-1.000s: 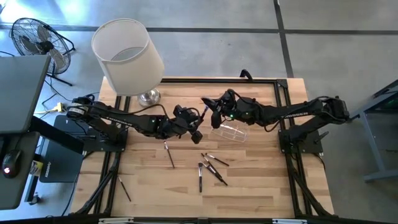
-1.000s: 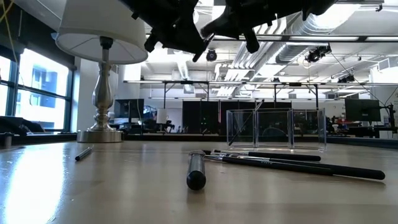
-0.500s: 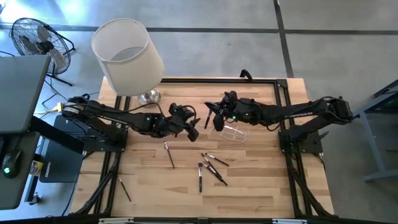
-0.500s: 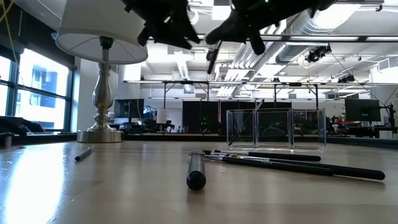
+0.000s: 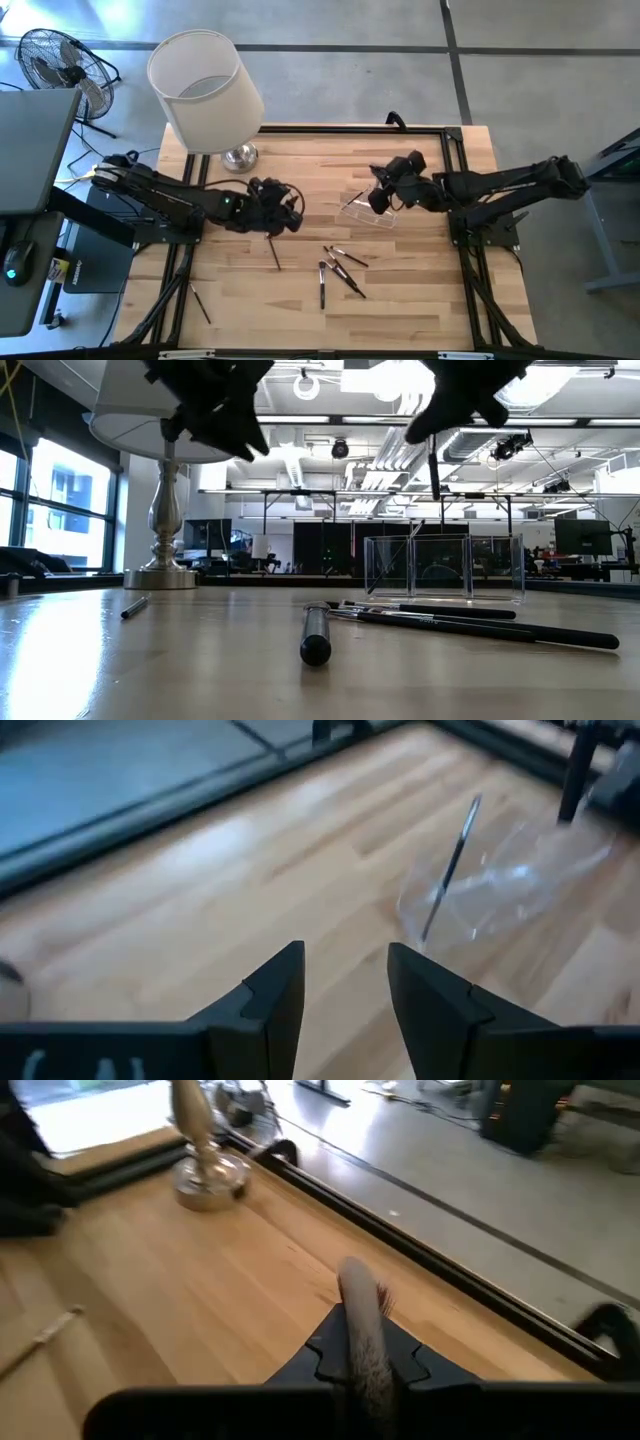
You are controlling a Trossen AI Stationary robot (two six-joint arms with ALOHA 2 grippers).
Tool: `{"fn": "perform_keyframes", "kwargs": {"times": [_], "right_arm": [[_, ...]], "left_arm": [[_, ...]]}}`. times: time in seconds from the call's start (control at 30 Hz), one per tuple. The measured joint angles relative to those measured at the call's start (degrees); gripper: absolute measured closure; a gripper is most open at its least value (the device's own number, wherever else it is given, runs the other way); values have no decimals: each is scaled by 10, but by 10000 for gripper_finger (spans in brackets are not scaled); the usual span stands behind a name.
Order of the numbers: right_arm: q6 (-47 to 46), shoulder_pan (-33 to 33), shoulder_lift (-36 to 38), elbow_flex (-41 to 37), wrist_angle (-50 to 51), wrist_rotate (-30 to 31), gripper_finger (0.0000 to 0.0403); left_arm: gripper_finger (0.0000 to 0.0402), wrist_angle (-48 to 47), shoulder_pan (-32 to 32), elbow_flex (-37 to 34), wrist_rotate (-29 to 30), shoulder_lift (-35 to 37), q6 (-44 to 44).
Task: Put items in baskets/containers
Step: Put the black highlighter brush into the transparent organizer
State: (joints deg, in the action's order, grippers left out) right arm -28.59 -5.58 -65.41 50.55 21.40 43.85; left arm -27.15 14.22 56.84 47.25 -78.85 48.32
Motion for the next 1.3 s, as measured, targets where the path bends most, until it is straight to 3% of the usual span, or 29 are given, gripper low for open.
{"fn": "perform_keyframes", "kwargs": {"times": [0.17,0.37,0.5,0.9,1.13,1.3], "right_arm": [[-50,-14,13,-95,-82,23,400],[-8,-23,57,-269,-407,37,400],[17,-23,59,-338,-539,60,400],[22,-19,58,-357,-524,49,397],[17,-3,58,-357,-504,-25,394],[16,0,58,-357,-504,-37,376]], "left_arm": [[260,0,19,-27,1,0,62],[260,4,32,-34,0,11,75],[260,6,30,-34,-12,10,75],[260,17,30,-34,-28,10,75],[260,20,30,-34,-28,10,75],[260,21,30,-34,-28,10,75]]}}
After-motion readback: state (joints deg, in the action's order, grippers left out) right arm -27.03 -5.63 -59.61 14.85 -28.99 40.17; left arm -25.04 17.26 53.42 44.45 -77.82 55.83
